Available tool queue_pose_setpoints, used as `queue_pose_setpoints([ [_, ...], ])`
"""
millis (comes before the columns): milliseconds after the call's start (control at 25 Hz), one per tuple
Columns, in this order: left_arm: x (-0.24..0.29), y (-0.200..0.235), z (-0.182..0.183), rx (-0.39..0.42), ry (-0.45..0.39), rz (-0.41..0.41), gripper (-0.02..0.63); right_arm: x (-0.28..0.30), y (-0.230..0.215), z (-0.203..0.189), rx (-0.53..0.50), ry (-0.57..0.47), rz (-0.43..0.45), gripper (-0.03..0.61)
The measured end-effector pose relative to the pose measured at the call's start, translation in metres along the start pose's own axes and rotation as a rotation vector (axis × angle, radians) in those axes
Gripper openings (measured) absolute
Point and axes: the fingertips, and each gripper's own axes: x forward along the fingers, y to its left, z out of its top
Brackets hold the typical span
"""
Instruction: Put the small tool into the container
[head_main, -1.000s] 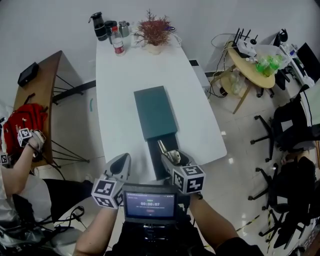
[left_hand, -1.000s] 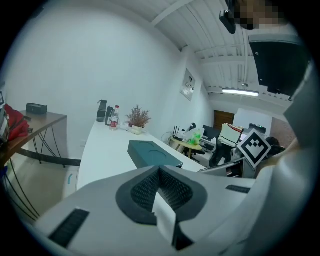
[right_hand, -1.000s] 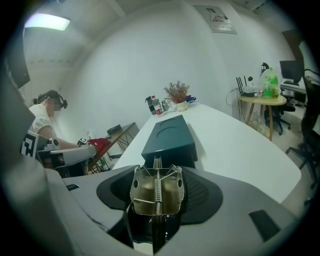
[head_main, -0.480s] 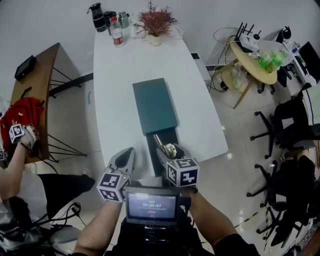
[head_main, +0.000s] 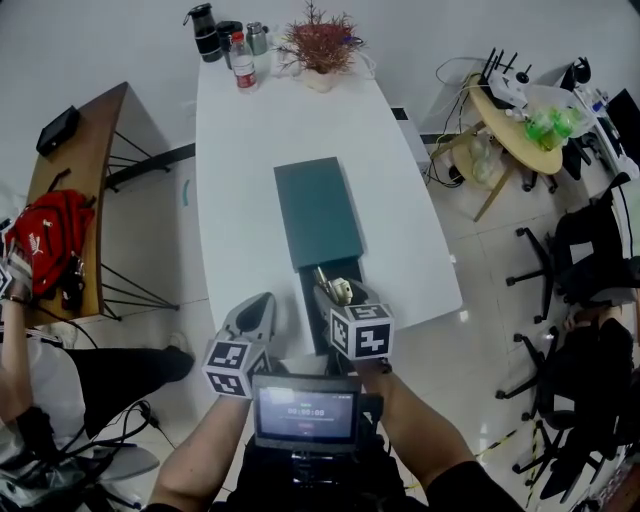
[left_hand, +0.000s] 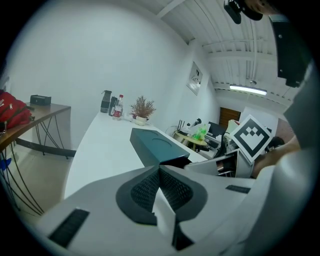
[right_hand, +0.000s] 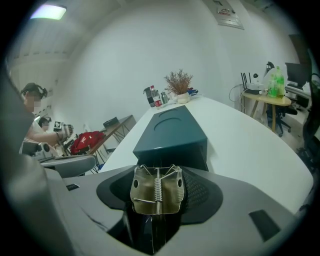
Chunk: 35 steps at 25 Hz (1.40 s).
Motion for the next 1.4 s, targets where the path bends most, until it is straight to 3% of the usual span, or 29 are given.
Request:
queue_pose_setpoints([
  [240,0.000,0.003,0.005,0.003,-0.006,-0.006,0.009,0.012,-0.001,-0.003,0.013,0.002,-0.028,0.258],
  [520,0.002,0.006,-0.001,-0.007,0.004,-0.006,0.008,0.018,-0.002,-0.002,0.046,0.006,0.001,0.258],
  [1400,-0.004,-0.004,-0.004,-0.016,0.018,-0.025,0.009,0.015,0.002,0.002,0.015,0.014,-0.001,0.267],
])
